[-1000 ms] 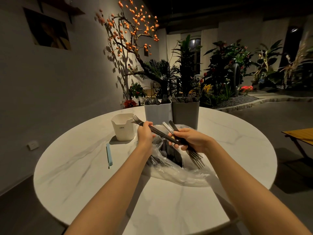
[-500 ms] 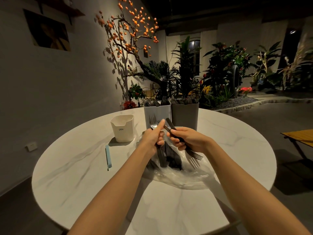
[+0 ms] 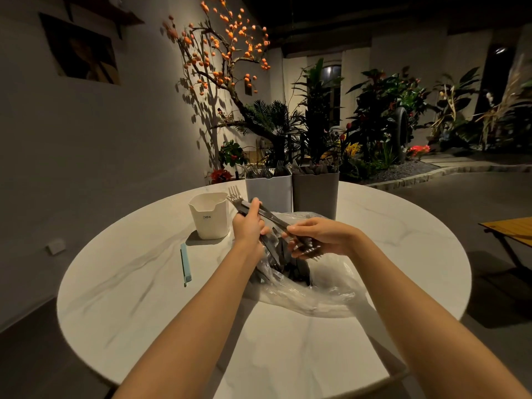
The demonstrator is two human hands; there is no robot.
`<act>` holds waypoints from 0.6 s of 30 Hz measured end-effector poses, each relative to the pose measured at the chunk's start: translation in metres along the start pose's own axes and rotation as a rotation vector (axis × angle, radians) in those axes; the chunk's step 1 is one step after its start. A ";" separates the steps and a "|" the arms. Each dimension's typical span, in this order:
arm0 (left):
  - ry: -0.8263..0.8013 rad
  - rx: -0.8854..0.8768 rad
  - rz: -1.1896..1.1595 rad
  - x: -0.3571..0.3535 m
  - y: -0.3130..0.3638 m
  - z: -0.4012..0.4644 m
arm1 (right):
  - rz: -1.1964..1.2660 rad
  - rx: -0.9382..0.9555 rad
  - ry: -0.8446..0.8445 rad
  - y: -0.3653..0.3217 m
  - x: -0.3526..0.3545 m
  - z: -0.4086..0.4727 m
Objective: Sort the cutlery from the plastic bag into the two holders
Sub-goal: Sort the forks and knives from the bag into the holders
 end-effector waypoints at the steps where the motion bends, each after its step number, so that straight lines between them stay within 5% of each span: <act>1: 0.026 -0.006 -0.018 0.003 0.000 0.001 | 0.004 -0.002 0.029 0.000 0.004 0.000; 11: 0.217 -0.029 -0.117 0.025 0.007 0.008 | -0.062 0.034 0.265 -0.004 0.029 -0.002; 18: 0.196 0.029 -0.102 0.026 -0.004 0.017 | 0.572 0.201 0.436 -0.012 0.039 0.006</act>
Point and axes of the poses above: each hand's wrist, its own z-axis towards the middle knuckle, its own x-axis out of the back of the hand, y = z × x, the point moved 9 cm from there along z, towards the middle knuckle, and after that the axes turned 5 degrees about z, right-handed, at the moved point
